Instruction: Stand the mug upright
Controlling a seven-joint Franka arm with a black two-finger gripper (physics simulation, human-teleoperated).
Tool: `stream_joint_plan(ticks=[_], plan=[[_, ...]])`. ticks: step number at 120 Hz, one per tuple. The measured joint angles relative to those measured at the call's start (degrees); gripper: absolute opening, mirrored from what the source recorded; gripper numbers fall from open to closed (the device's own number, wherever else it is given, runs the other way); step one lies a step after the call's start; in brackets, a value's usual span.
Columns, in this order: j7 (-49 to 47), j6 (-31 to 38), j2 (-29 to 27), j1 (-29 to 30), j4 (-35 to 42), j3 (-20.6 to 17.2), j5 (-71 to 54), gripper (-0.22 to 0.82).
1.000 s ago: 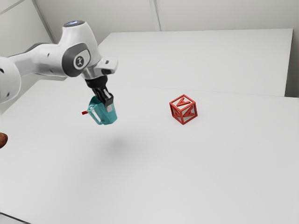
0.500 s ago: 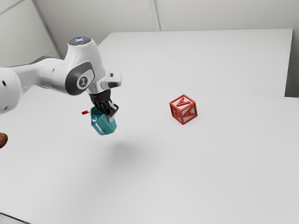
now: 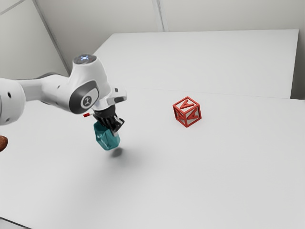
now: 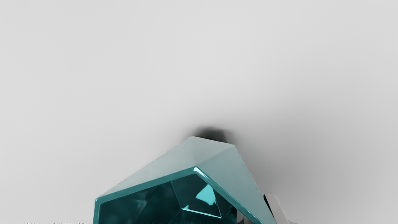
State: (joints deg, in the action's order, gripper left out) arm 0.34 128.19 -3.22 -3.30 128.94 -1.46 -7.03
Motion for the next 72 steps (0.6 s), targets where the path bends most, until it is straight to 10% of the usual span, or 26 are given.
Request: stream_joint_plan(ticks=[72], plan=[[-6.14,2.98,2.02,-0.09,2.74,-0.35,-0.04,-0.18]])
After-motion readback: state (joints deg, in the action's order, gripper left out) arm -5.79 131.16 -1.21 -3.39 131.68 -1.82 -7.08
